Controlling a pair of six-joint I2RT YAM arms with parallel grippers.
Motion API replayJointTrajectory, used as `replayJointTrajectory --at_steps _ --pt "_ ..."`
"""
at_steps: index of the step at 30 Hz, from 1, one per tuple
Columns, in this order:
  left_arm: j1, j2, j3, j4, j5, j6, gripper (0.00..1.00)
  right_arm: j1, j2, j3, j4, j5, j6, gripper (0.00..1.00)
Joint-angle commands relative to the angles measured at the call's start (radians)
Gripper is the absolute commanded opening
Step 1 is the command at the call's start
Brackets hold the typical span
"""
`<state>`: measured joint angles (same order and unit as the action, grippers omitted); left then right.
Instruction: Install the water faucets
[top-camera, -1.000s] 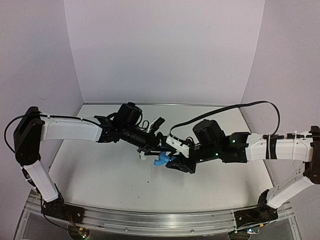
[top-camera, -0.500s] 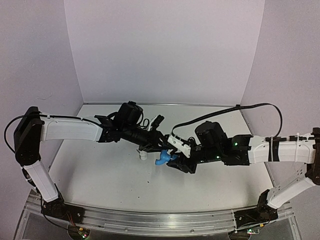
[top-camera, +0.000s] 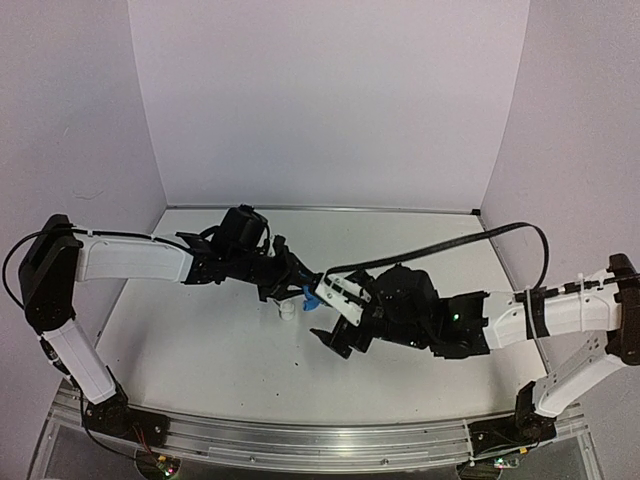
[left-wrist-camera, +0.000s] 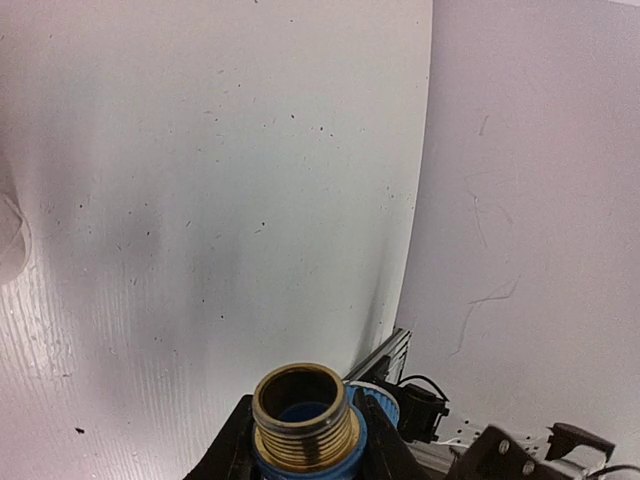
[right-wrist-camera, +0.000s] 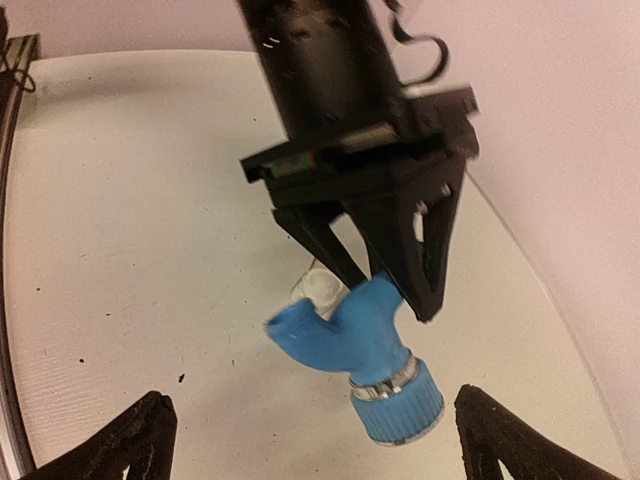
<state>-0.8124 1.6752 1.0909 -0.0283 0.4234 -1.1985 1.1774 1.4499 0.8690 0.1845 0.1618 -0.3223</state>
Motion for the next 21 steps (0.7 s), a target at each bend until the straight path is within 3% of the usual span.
replayJointTrajectory --at_steps 1,5,9,13,18,20,21 --pt "-0.002 -0.053 -0.011 0.021 0.021 -0.112 0.00 0.070 0.055 0.009 0.233 0.185 -0.268 0.95" --pt "-0.003 -0.056 -0.014 0.021 0.056 -0.116 0.00 0.097 0.157 0.076 0.248 0.234 -0.375 0.84" --pt "-0.004 -0.085 -0.026 0.021 0.050 -0.102 0.00 0.103 0.230 0.115 0.329 0.359 -0.434 0.52" --pt "-0.003 -0.117 -0.030 0.021 0.049 -0.087 0.00 0.103 0.253 0.110 0.429 0.410 -0.467 0.33" --pt "-0.002 -0.142 -0.027 0.021 0.060 0.007 0.00 0.103 0.295 0.104 0.508 0.476 -0.521 0.01" --pt "-0.003 -0.170 -0.041 0.021 0.026 0.046 0.14 0.103 0.280 0.092 0.487 0.461 -0.480 0.00" --pt "-0.001 -0.183 -0.048 0.008 0.006 0.074 0.29 0.103 0.256 0.080 0.474 0.433 -0.437 0.00"
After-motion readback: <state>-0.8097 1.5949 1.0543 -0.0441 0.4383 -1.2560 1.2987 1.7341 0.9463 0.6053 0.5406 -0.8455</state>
